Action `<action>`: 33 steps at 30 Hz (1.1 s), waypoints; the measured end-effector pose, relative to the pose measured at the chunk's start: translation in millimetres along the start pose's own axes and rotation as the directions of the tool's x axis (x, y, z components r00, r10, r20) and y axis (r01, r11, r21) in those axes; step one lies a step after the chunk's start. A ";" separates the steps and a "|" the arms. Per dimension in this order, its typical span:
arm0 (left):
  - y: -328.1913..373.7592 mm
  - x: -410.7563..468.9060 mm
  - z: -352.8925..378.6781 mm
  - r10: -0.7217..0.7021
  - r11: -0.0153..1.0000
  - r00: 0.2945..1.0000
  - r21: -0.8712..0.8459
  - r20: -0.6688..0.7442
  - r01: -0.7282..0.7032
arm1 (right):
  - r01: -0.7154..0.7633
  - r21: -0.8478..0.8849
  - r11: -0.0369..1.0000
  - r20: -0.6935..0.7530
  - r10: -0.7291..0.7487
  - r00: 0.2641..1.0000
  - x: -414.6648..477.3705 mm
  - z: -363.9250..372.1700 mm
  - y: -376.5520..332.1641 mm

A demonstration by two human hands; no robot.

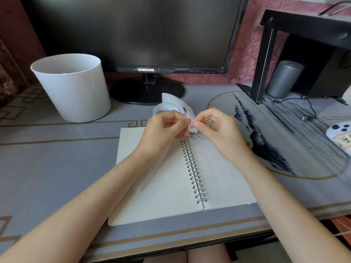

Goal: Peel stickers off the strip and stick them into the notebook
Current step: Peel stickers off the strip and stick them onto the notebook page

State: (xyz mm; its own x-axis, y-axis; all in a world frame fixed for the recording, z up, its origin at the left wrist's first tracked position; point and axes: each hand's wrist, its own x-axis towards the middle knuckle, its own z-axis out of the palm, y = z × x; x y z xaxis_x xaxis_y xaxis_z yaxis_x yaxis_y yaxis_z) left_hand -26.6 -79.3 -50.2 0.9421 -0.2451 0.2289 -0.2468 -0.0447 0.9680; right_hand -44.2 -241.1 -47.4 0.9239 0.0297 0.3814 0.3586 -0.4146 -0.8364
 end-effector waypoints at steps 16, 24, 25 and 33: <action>-2.1 2.4 -3.5 -0.040 0.999 0.997 0.031 -0.066 0.042 | -0.130 0.025 0.991 0.103 0.126 0.987 -5.6 -14.5 -6.2; -1.5 2.1 -3.6 -0.035 0.999 0.997 0.028 -0.070 0.037 | -0.397 -0.021 0.918 0.202 0.392 0.897 -7.5 -18.1 -5.0; -1.7 2.3 -3.5 -0.035 0.999 0.997 0.030 -0.071 0.037 | -0.410 -0.030 0.912 0.202 0.407 0.891 -7.7 -17.8 -5.1; -1.4 2.1 -3.3 -0.037 0.999 0.997 0.031 -0.068 0.039 | -0.399 -0.050 0.916 0.192 0.401 0.896 -7.0 -13.5 -1.8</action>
State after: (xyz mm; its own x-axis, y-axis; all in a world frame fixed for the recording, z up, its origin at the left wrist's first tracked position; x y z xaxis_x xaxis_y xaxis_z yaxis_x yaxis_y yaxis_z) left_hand -23.5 -76.5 -50.8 0.9637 -0.1772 0.1998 -0.2171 -0.0840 0.9725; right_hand -53.2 -252.8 -43.3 0.9970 0.0348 -0.0690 -0.0469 -0.4367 -0.8984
